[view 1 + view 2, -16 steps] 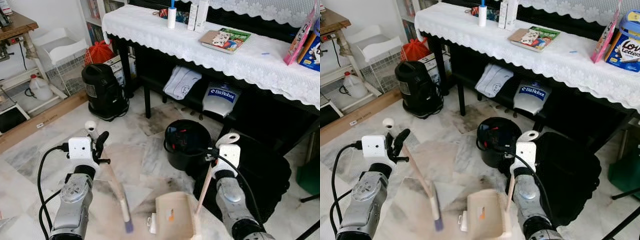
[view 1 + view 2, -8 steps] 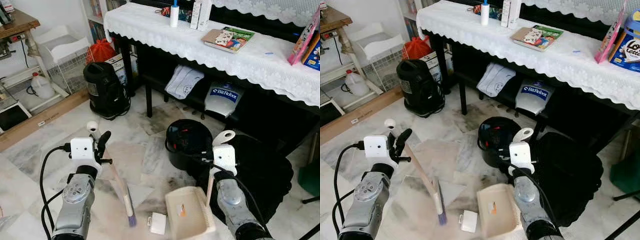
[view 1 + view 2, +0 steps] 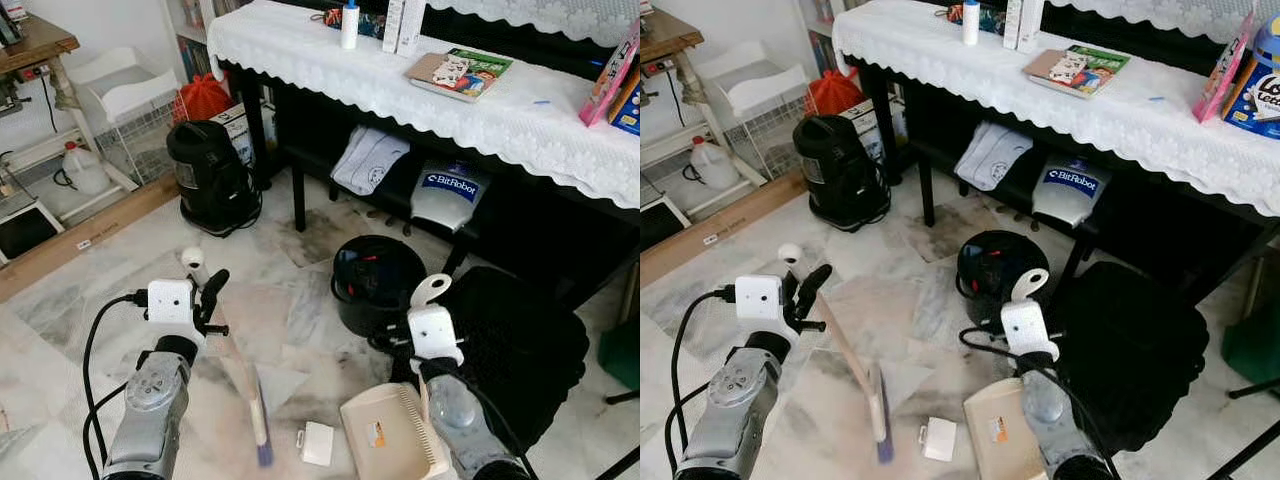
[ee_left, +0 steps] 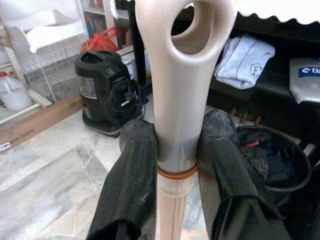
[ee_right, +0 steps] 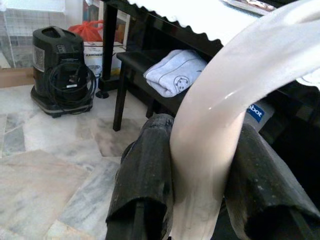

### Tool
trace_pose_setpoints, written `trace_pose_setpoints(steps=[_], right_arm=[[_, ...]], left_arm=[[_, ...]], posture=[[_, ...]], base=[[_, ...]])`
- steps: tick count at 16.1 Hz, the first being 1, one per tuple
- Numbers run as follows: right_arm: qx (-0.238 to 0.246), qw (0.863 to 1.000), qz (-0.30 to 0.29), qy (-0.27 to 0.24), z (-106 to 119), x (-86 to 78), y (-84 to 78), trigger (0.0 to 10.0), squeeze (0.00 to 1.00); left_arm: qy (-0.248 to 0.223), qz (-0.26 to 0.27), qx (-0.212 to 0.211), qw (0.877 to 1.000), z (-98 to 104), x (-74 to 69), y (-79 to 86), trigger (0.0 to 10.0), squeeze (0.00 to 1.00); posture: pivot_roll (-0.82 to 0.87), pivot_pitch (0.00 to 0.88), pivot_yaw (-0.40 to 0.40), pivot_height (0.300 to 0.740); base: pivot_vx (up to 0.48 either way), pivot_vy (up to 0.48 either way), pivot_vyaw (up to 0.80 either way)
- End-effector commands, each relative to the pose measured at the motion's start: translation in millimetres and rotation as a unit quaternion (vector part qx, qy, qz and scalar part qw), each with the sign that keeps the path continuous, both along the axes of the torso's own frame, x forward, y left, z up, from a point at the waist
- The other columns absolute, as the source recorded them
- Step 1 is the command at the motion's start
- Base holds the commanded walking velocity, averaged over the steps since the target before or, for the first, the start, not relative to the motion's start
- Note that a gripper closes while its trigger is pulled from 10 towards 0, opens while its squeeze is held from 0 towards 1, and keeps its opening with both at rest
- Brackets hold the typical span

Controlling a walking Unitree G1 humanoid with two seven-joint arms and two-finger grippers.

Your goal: Sweep floor

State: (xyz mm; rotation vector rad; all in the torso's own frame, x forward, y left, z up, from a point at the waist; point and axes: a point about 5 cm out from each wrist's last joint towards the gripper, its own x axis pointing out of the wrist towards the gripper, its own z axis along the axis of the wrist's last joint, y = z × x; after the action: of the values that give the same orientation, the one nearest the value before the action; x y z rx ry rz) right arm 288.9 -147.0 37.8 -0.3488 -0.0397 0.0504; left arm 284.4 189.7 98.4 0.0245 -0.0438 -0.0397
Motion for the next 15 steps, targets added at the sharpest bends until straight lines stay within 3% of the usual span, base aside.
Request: trace_pose_setpoints(steps=[1, 5, 8, 15], right_arm=[[-0.025, 1.0, -0.006, -0.009, 2.0, 0.9, -8.6, 10.0, 0.0], [-0.026, 1.0, -0.018, 0.0, -3.3, 0.1, -4.7, 10.0, 0.0], [-0.031, 0.997, -0.056, -0.042, 7.1, 4.2, -9.0, 10.0, 0.0], [-0.039, 0.996, -0.064, -0.049, 8.2, 7.3, -8.4, 10.0, 0.0]], left_arm=[[-0.007, -0.003, 0.009, 1.0, 3.2, -0.5, 2.0, 10.0, 0.0], [-0.001, -0.008, 0.011, 1.0, 3.1, -2.0, 3.8, 10.0, 0.0], [-0.006, -0.006, 0.011, 1.0, 5.3, -2.0, 5.4, 10.0, 0.0], [-0.01, -0.01, 0.009, 1.0, 7.1, -1.2, 4.3, 10.0, 0.0]], posture=[[0.1, 0.104, -0.003, 0.74], [0.11, 0.109, 0.003, 0.74], [0.11, 0.111, 0.006, 0.74], [0.12, 0.112, 0.011, 0.74]], base=[[0.0, 0.0, 0.0], [0.0, 0.0, 0.0], [0.0, 0.0, 0.0], [0.0, 0.0, 0.0]])
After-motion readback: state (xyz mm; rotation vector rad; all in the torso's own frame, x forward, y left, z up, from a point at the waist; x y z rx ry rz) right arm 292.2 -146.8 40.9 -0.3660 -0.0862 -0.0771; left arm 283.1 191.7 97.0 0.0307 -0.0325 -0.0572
